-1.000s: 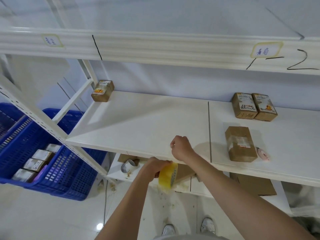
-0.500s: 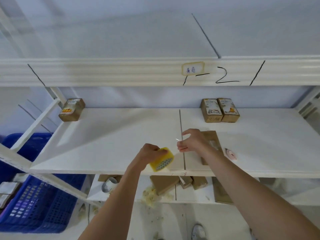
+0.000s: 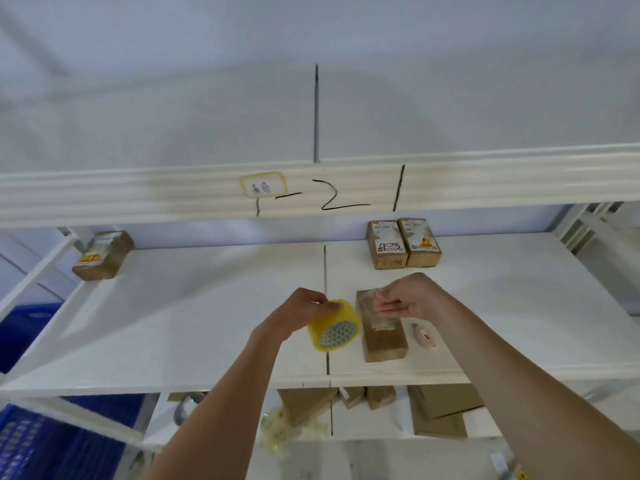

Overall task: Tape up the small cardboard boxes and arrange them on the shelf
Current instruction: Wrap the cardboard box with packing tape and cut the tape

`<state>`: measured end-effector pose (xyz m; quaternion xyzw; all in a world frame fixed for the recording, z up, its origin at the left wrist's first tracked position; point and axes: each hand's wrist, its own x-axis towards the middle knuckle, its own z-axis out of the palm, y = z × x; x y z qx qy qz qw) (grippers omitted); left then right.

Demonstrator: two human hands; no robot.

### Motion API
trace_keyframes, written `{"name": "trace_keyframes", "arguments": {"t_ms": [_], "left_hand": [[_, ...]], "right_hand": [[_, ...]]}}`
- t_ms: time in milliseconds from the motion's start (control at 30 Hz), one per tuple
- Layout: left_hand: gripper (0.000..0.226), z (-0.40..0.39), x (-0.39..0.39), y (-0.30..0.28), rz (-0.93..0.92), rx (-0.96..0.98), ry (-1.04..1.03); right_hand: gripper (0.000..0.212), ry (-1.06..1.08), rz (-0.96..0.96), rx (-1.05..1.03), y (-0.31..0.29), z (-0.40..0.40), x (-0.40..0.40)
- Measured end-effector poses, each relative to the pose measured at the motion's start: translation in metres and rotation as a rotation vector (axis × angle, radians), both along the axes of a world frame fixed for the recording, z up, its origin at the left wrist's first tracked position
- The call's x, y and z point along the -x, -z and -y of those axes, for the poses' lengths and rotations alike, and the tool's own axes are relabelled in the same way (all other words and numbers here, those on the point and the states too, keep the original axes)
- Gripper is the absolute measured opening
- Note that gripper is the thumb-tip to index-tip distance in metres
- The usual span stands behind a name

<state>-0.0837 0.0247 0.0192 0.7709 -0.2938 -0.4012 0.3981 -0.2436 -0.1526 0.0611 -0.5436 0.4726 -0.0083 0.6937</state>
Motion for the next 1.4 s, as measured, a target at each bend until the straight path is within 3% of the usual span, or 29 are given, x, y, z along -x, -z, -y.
{"name": "trace_keyframes", "arguments": {"t_ms": [100, 167, 233, 333, 467, 567, 733, 933, 1400], "left_hand": [[0.027, 0.023, 0.001, 0.006, 0.082, -0.103, -0.012], [0.035, 0.033, 0.001, 0.010, 0.268, -0.212, 0.027], [0.055, 0.037, 0.002, 0.014, 0.416, -0.323, 0.051], [0.079, 0.042, 0.008, 0.018, 0.452, -0.386, 0.054], [0.062, 0.045, 0.010, 0.025, 0.397, -0.368, 0.046], [0.065, 0.040, 0.007, 0.031, 0.395, -0.375, -0.029], [0.078, 0.044, 0.011, 0.030, 0.581, -0.488, 0.011], [0.080, 0.061, 0.009, 0.029, 0.774, -0.583, 0.061], [0.066, 0.073, 0.004, 0.031, 0.821, -0.635, 0.157]], "right_hand": [[0.008, 0.003, -0.005, 0.013, 0.006, 0.014, 0.009], [0.010, 0.043, 0.000, 0.042, 0.009, 0.026, 0.014], [0.014, 0.066, 0.014, 0.051, 0.012, 0.039, 0.018], [0.010, 0.072, -0.010, 0.078, 0.020, 0.050, 0.023], [0.014, 0.090, -0.076, 0.058, 0.042, 0.057, 0.036], [0.016, 0.102, -0.118, -0.016, 0.060, 0.055, 0.046], [0.016, 0.179, -0.077, -0.039, 0.074, 0.049, 0.043], [0.014, 0.197, -0.171, 0.053, 0.075, 0.050, 0.039], [0.012, 0.254, -0.215, 0.056, 0.080, 0.046, 0.036]]}}
